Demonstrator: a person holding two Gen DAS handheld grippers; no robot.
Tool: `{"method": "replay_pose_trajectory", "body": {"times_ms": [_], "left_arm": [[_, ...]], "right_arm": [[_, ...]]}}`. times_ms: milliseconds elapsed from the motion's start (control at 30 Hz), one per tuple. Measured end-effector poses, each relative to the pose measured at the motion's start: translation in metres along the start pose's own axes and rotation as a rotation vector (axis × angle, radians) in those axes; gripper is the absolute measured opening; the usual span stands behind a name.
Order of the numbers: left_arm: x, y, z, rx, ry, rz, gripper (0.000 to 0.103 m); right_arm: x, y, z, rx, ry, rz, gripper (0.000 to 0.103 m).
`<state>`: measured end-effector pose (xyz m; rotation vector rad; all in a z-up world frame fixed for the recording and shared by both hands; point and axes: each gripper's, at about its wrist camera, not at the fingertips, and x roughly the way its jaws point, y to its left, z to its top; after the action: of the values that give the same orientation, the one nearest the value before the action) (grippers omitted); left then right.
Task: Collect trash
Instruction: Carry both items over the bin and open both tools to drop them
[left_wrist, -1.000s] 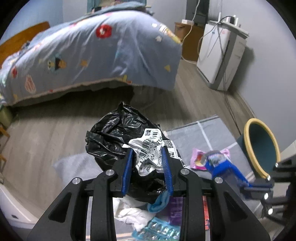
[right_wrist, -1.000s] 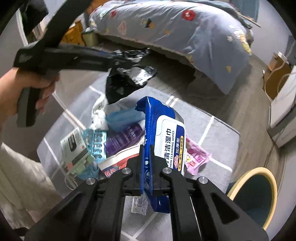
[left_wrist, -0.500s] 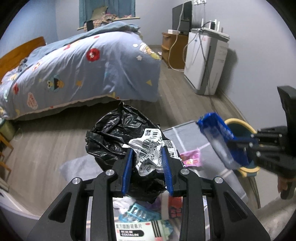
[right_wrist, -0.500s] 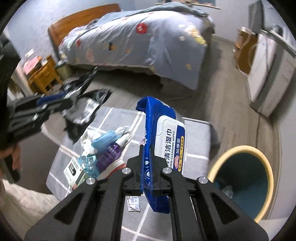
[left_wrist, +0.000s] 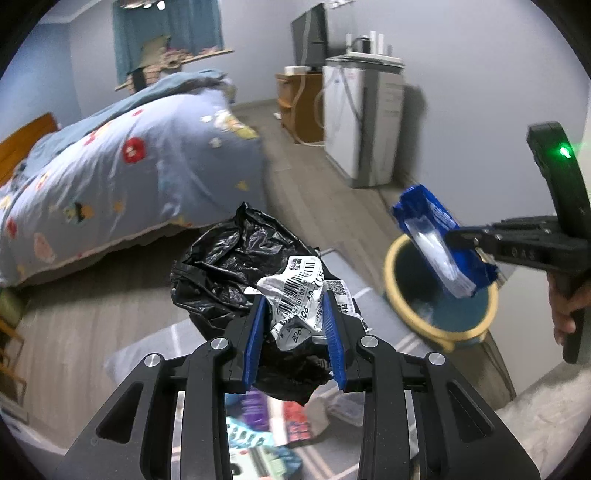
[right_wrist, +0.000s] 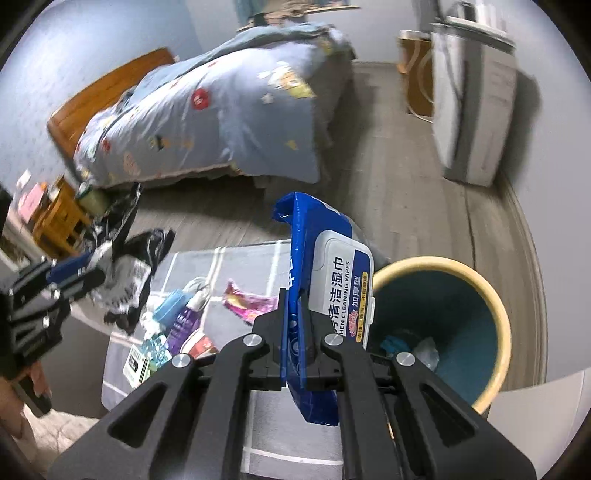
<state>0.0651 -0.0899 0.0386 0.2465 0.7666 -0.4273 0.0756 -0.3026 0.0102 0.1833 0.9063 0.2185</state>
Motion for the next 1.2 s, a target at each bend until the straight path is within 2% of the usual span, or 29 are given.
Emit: {"method": "replay_pose_trajectory", "body": {"times_ms": [333,700,1033,1200], "left_arm": [[0.036,-0.08,0.014,0.144,0.03,-0.103,0.032],[0.091,-0.154,0.017,0.275,0.09,-0.22,0.033],[0.144,-0.193,0.022,0.308,0.146,-0.279,0.035],[0.153,-0.201,0.016,0.348,0.152,-0.274,0.045]], "right_arm": [[0.004,-0.072,-0.007,0.15,0.001,-0.067,0.004],[0.029,-0.152,-0.03,0.32,0.067,-0.139,0.004],[0.044,-0.184,-0.051,0.42,0.122,-0.146,0.004],[0.047,-0.187,-0.052,0.43,0.124,-0.158,0.005]]}}
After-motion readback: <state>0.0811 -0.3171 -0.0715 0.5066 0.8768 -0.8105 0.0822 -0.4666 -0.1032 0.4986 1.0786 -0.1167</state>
